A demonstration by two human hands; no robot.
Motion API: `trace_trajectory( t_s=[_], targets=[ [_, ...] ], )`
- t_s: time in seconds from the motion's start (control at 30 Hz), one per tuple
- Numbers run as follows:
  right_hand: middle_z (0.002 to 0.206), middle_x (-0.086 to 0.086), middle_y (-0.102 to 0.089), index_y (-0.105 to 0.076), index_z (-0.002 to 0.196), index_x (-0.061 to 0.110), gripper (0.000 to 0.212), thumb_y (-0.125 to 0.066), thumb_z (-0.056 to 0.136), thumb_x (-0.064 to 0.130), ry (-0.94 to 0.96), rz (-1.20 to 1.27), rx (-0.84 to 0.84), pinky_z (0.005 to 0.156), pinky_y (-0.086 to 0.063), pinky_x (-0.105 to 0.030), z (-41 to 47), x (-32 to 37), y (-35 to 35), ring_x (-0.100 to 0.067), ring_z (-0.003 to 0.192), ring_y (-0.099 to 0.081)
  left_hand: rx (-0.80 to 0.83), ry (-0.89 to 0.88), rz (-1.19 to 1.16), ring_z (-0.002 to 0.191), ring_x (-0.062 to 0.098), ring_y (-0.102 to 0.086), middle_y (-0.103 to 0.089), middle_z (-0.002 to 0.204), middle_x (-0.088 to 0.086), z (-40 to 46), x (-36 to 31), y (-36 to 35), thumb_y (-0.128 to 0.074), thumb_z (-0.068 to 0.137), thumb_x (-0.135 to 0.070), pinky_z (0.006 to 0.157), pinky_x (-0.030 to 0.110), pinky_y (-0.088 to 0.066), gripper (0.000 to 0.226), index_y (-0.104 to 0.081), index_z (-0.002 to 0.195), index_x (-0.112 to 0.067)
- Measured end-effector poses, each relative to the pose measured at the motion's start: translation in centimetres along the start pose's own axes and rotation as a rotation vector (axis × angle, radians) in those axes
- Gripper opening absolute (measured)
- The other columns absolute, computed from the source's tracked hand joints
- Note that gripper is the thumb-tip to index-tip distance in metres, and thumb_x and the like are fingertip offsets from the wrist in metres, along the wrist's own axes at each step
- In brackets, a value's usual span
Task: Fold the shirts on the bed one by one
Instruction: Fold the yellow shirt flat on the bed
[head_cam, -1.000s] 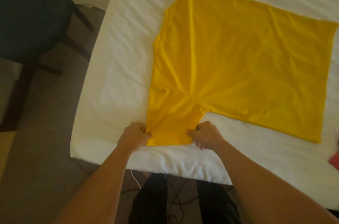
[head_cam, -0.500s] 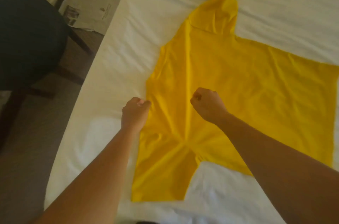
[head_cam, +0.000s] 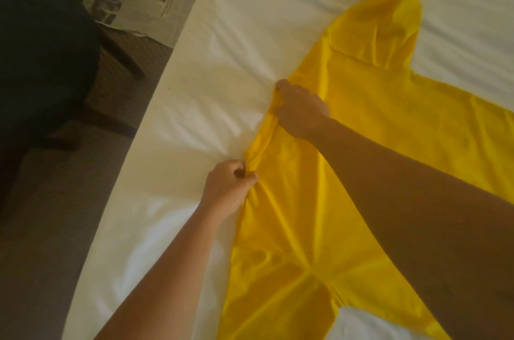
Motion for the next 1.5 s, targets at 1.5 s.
trace_trajectory(
  t_s=[1.5],
  targets=[
    [0.081, -0.016, -0.059, -0.065, 0.080, 0.009, 0.033, -0.080, 0.053, -0.003, -0.369, -0.258, -0.048, 0.055, -0.050, -0.044, -46.5, -36.1, -12.3, -0.040, 0.073, -0.062, 0.073, -0.652, 1.388, 0.065, 0.036, -0.063, -0.055, 0.084, 0.012, -21.1, -1.9, -18.7, -0.084, 0.059, -0.007, 0.042, 0.036, -0.046, 0.039, -0.064, 0.092, -0.017]
  ],
)
Point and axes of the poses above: each hand's wrist, its own z-axis towards the middle knuckle, its own y-axis out of the back of the hand, x = y × z, the point moved 6 cm from there along z, towards the middle knuckle
